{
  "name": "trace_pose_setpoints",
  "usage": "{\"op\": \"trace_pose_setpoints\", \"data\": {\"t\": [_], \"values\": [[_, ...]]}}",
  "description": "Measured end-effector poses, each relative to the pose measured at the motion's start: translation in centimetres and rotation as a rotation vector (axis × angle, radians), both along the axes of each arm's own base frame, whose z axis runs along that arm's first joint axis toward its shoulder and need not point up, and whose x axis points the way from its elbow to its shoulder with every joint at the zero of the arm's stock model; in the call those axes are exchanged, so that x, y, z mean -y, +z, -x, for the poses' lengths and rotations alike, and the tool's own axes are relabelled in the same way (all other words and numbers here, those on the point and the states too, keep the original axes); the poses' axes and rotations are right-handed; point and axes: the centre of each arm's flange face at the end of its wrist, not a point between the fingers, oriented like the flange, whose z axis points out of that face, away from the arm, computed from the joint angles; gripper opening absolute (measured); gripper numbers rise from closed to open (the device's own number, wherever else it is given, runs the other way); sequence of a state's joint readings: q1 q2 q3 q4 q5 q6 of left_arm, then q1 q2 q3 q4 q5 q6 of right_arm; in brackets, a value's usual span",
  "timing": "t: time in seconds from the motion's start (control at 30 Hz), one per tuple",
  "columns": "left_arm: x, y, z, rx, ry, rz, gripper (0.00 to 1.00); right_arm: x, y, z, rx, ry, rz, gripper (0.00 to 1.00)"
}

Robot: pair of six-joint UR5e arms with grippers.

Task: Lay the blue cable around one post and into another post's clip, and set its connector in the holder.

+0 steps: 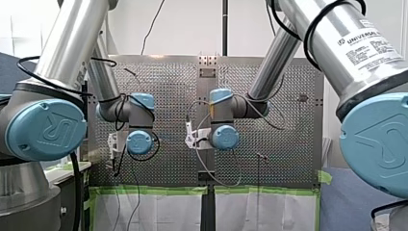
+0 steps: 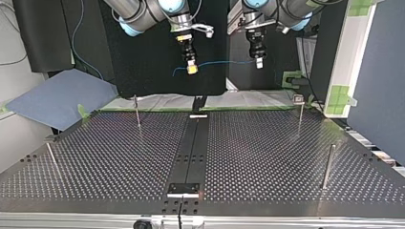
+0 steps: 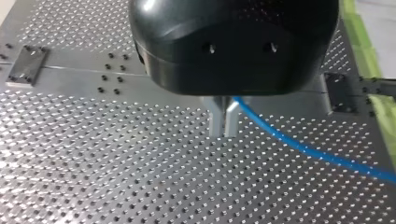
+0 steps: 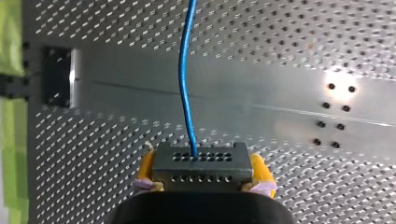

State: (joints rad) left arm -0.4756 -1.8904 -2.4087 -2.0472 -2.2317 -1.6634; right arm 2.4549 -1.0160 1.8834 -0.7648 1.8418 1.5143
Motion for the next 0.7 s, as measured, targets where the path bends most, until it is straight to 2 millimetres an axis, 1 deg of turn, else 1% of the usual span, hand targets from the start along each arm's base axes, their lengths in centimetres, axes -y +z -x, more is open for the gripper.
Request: {"op": "trace_pose_setpoints", "data": {"t": [0.13, 0.3, 0.47, 0.7], "values": [[0.1, 1.8, -1.1, 0.026, 0.022, 0.013, 0.10, 0.3, 1.8, -0.4, 0.037, 0.018, -0.005, 0.00], [0.1, 3.9, -2.4, 0.063, 0.065, 0.050, 0.10, 0.7, 5.2, -1.4, 0.078, 0.053, 0.009, 0.00], [0.0, 6.5, -3.7, 0.109, 0.110, 0.110, 0.10, 1.0, 8.5, -1.9, 0.109, 0.067, 0.034, 0.00], [-0.1, 10.1, -5.2, 0.171, 0.143, 0.191, 0.10, 1.3, 13.7, -2.8, 0.147, 0.081, 0.080, 0.00]]}}
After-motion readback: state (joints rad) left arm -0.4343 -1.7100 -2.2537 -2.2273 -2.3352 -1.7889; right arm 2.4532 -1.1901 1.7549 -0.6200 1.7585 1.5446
